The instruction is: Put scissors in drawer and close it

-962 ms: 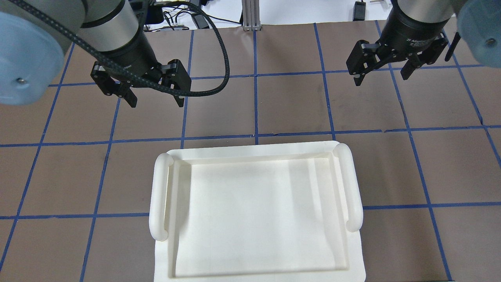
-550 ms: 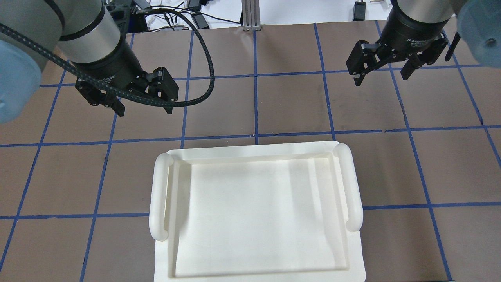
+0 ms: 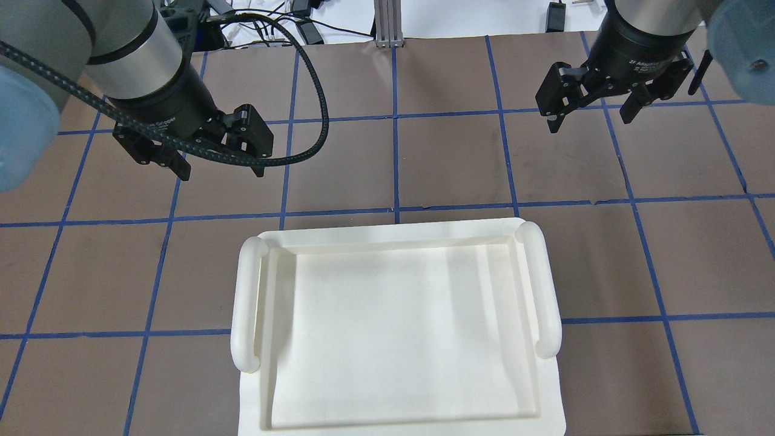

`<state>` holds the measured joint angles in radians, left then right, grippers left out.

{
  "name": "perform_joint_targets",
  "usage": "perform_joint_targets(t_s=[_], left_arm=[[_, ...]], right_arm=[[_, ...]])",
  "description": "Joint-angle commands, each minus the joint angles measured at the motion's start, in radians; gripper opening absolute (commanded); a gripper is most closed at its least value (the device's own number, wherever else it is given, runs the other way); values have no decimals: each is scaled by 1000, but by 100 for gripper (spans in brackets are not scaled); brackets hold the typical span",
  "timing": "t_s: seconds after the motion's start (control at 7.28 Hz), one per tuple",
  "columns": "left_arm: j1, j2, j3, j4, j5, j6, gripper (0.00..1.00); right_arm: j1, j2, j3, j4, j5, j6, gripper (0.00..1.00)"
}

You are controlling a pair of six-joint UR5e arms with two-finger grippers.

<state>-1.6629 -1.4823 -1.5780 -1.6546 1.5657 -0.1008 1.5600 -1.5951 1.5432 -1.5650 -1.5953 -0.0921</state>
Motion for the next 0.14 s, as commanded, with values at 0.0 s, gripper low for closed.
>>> perform_joint_targets(t_s=[0.0], left_arm=[[0,1,0,-1,0,0,100]], right_arm=[[0,1,0,-1,0,0,100]])
